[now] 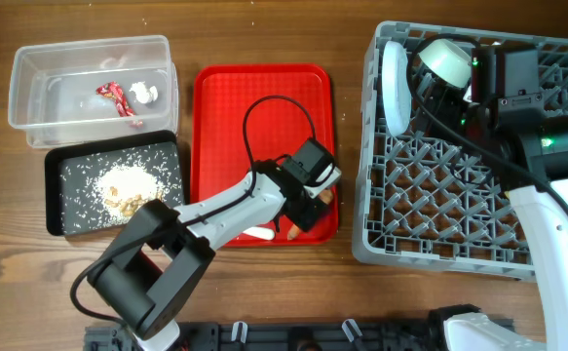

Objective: Sort waste into correct bins and load items into the dishwasher rack
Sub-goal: 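Grasp the carrot with the left gripper and drop it on the black tray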

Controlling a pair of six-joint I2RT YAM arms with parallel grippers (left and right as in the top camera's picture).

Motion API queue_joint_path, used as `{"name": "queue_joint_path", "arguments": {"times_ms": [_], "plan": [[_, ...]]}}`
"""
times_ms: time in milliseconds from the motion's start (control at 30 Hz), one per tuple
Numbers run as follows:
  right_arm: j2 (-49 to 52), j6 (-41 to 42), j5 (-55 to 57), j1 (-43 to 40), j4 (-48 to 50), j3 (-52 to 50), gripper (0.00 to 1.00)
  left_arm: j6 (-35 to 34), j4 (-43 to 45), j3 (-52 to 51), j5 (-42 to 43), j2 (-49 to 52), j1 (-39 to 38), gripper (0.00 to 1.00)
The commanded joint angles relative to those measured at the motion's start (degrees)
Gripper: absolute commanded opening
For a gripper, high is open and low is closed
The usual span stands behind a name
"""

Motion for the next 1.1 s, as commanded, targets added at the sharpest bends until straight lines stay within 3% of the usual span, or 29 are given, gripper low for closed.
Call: {"name": "queue_joint_path", "arguments": {"times_ms": [0,200,467,700,933,1067], "plan": [[0.8,0.3,0.8,-0.2,-0.1,-0.4,0.84,-1.0,-0.8,-0.2,-0.4,1.9,-0.1,0.46],[0.8,0.2,0.8,-0.2,-0.6,-0.4,0.84,-3.1,-2.8,-0.1,-6.7,0.5,0.0,0.36],[0.8,0.2,0.8,-0.2,-0.9,-0.4,0.84,-8.6,-5.1,1.3,-8.7,-18.1,6.8,0.23],[0.8,0.2,0.8,-0.2,-1.0,-0.4,0.84,-11.8,-13.5,1.3,-8.7,-31.8,29.3,0.23],[0.8,0.2,0.8,-0.2,-1.2,-0.4,0.84,-22.4,-18.6,1.1,-8.7,-29.8,58.5,0.19],[0.8,0.2,0.8,-0.2,-1.3,-0.4,0.84,-27.0,-18.3,1.1,-8.7,-26.3,66.6,0.19]]}}
